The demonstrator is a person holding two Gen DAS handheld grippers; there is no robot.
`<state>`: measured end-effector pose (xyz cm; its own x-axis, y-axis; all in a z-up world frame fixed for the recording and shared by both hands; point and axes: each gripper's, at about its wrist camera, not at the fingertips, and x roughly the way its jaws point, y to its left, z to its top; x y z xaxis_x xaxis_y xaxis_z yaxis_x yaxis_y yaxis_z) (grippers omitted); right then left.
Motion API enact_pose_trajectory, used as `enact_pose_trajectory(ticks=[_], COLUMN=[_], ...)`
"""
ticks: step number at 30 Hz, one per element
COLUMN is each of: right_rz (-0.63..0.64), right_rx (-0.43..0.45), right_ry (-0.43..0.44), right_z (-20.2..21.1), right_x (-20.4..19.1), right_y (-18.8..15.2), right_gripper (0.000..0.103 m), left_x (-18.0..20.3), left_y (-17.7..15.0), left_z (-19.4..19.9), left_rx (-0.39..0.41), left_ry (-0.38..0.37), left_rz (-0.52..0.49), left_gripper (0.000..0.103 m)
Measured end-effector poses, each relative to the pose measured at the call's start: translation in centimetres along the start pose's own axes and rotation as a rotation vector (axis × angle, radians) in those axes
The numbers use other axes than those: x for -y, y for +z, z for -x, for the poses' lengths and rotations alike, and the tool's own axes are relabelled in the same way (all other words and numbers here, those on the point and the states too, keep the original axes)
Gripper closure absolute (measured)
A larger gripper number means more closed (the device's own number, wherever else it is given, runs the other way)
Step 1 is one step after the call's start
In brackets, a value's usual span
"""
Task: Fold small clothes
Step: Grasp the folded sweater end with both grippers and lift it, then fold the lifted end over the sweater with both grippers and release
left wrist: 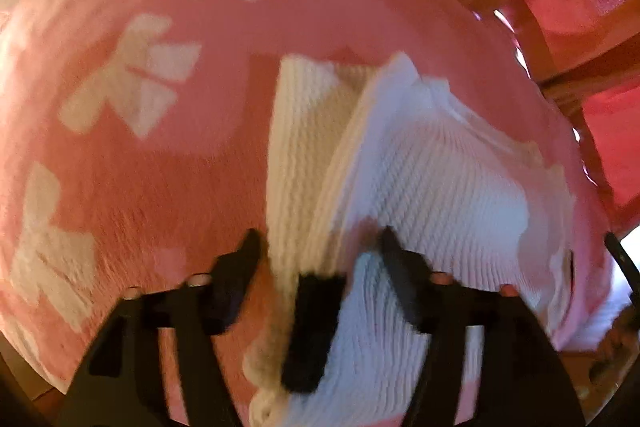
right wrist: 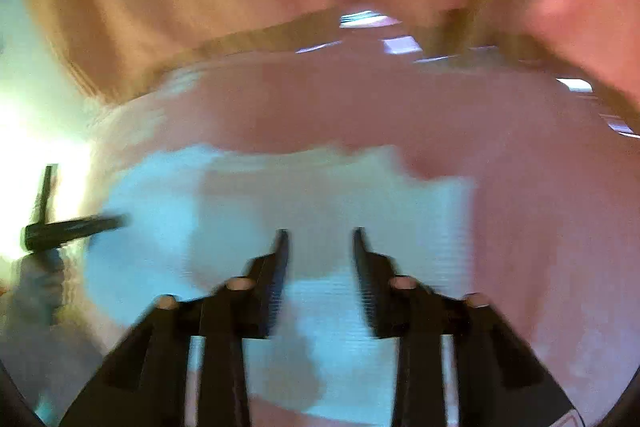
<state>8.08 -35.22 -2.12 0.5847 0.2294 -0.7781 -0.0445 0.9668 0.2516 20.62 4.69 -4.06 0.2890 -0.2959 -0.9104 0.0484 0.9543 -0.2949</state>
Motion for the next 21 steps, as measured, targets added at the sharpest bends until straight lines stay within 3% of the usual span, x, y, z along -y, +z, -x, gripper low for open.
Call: enact_pose_trajectory(ticks=[2,5,6,8,10,12,16,21], right_rz=[0.051,0.134,0.143,0.174,0.177,0.155,0.088,0.06], right_rx=[-0.093,-0.206,-0.227,-0.25,-0.281,-0.292,-0.307,-0.304], right_ry=[0.085,0.08,0.082,0.067,0.034,0.048,0.089,0.124], right_z=[-3.4,-8.4,-9.4,-11.5,-12.8,-13.6,-14.6,-14.8], right_x=[-3.1,-6.6,-7.1,-9.0,-8.9,-8.2,-7.6,-7.0], right_y=[0.3,0.0,-0.3,-0.4,-0.7,-0.1,0.3,0.6], right_gripper=[0.103,0.103,0.103,0.103,0.103,0.103,0.103,0.103], left_x=[0.1,0.6,0.6,0.9,1.0,1.5,5.3,13.7], left_y=[0.4,0.1,0.1,0.4,0.6,0.7,0.2,-0.8], left_z=[-1.0,-1.8,-1.9,-1.7,-1.0,0.2,5.0,8.4], left_rx=[-0.019,-0.03,-0.029,-0.033,-0.02,0.01,0.087,0.109], left_ry=[-0.018,-0.029,-0.033,-0.099,-0.145,-0.19,-0.378,-0.487], left_rz=[0.012,0.045,0.041,0.075,0.102,0.1,0.046,-0.083], left_gripper=[0.037,0.039,0.045,0.074,0.081,0.083,0.084,0.084])
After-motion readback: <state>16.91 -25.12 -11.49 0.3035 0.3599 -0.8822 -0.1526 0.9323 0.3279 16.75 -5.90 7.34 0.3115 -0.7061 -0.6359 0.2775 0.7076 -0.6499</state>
